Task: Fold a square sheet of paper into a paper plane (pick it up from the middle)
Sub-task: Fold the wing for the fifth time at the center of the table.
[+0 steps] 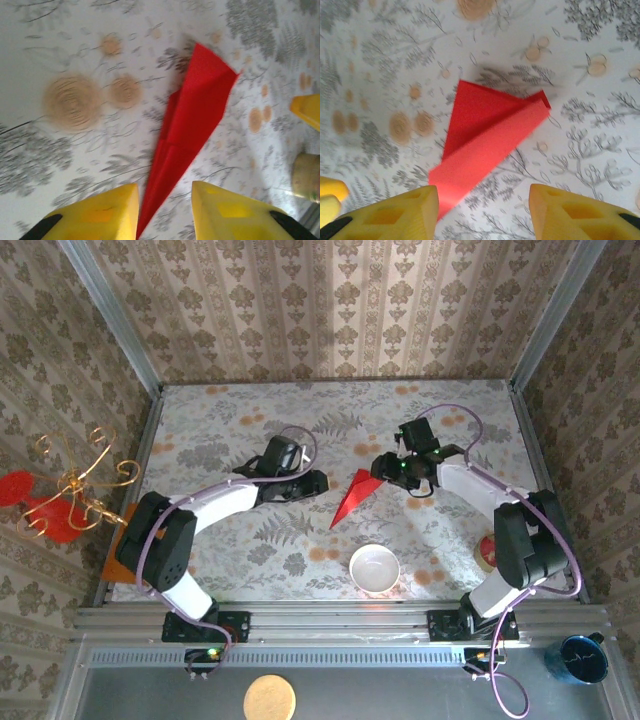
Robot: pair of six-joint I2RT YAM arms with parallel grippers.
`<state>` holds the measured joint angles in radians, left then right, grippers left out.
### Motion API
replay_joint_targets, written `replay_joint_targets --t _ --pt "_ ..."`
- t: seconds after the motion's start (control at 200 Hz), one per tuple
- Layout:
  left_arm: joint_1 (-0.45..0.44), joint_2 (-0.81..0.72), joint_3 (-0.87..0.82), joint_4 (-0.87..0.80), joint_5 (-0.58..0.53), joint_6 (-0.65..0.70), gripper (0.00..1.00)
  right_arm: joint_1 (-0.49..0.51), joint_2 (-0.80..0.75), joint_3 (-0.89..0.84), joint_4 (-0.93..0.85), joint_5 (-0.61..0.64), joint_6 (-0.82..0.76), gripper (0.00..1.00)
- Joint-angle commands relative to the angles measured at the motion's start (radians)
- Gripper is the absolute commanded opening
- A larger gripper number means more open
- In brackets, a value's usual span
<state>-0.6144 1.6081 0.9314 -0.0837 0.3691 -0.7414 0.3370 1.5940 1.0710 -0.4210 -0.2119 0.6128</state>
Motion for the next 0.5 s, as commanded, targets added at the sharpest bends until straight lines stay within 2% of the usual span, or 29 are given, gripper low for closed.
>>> replay_joint_targets --t 0.0,0.115,0.26,0.495 --pt "0.014 -0.036 -0.04 -0.026 -0.057 0.025 0.41 0.065 -0.014 0.041 -0.176 0.15 0.099 0.58" --pt "0.025 -0.058 -0.066 -0.054 -0.122 0.051 0.5 0.146 0.038 0.065 -0.186 0.182 0.21 0.61" --pt "0.038 -0.089 -0.111 -0.05 -0.173 0.05 0.69 0.223 0.119 0.126 -0.193 0.227 0.283 0.64" --pt "0.044 -0.106 -0.18 0.001 -0.165 0.032 0.82 0.26 0.227 0.212 -0.236 0.291 0.343 0.65"
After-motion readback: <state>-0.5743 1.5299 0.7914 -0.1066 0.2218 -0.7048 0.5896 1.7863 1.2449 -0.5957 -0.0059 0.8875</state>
